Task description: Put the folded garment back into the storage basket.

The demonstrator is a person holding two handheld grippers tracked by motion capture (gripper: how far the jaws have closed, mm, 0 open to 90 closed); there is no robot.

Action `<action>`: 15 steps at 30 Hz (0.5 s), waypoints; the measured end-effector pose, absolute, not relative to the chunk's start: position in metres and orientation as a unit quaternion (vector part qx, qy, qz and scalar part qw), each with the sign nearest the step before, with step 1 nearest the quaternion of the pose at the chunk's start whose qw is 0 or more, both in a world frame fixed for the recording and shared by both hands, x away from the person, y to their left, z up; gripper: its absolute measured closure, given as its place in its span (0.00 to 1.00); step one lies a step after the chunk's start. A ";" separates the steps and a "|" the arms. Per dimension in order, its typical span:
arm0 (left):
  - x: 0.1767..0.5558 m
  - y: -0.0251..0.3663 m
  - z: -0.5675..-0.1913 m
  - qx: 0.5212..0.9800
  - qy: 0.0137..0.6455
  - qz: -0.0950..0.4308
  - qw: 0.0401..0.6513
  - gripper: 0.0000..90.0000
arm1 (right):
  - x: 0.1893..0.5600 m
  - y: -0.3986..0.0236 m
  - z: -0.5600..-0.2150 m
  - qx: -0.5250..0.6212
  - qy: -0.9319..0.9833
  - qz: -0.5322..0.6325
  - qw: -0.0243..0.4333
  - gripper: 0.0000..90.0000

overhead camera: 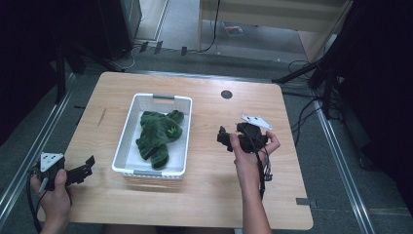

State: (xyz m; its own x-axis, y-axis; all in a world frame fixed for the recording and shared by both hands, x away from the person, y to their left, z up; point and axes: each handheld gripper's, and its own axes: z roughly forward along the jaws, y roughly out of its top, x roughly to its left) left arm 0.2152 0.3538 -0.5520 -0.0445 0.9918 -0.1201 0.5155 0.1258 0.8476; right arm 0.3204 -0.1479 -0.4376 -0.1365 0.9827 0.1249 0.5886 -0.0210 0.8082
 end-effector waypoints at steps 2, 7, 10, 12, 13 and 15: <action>0.215 0.354 -0.552 0.580 0.649 0.317 0.375 0.01 | 0.318 -0.157 -0.439 0.610 0.645 0.381 0.259 0.00; 0.215 0.353 -0.552 0.581 0.648 0.319 0.374 0.01 | 0.314 -0.175 -0.443 0.619 0.635 0.379 0.264 0.00; 0.215 0.353 -0.552 0.581 0.648 0.320 0.374 0.01 | 0.312 -0.184 -0.446 0.624 0.630 0.379 0.266 0.00; 0.215 0.353 -0.552 0.582 0.647 0.320 0.374 0.01 | 0.309 -0.191 -0.448 0.626 0.626 0.380 0.267 0.00; 0.215 0.353 -0.552 0.582 0.647 0.321 0.375 0.01 | 0.308 -0.194 -0.449 0.629 0.624 0.381 0.265 0.00; 0.215 0.353 -0.552 0.582 0.647 0.320 0.375 0.01 | 0.306 -0.201 -0.451 0.631 0.621 0.381 0.266 0.00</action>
